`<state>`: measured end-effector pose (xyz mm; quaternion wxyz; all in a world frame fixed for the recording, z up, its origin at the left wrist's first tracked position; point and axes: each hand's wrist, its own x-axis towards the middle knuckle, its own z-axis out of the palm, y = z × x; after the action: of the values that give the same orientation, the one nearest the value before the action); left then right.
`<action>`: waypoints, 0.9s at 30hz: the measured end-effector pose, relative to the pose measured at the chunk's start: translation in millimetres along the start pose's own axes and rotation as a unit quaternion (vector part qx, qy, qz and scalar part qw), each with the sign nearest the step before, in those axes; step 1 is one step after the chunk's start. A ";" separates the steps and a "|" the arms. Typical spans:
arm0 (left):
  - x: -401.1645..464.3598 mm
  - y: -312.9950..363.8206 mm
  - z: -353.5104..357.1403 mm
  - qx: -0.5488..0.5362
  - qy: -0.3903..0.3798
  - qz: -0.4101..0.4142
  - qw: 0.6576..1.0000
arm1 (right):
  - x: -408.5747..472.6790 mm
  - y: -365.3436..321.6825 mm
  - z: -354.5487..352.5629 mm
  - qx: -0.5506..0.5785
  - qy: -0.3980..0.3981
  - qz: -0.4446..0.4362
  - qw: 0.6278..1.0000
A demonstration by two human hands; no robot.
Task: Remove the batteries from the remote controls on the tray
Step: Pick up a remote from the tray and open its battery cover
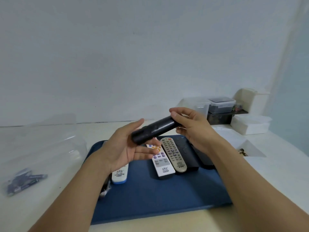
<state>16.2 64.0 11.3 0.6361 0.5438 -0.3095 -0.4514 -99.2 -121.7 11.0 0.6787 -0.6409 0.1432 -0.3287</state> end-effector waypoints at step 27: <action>26.3 -31.7 14.5 0.149 0.192 0.117 0.963 | 6.0 -4.1 -14.3 0.034 0.123 0.039 0.991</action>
<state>6.3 34.1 -18.9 0.6439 0.6689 -0.3070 -0.2092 -104.7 -136.4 14.4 0.6899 -0.5656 0.2395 -0.3832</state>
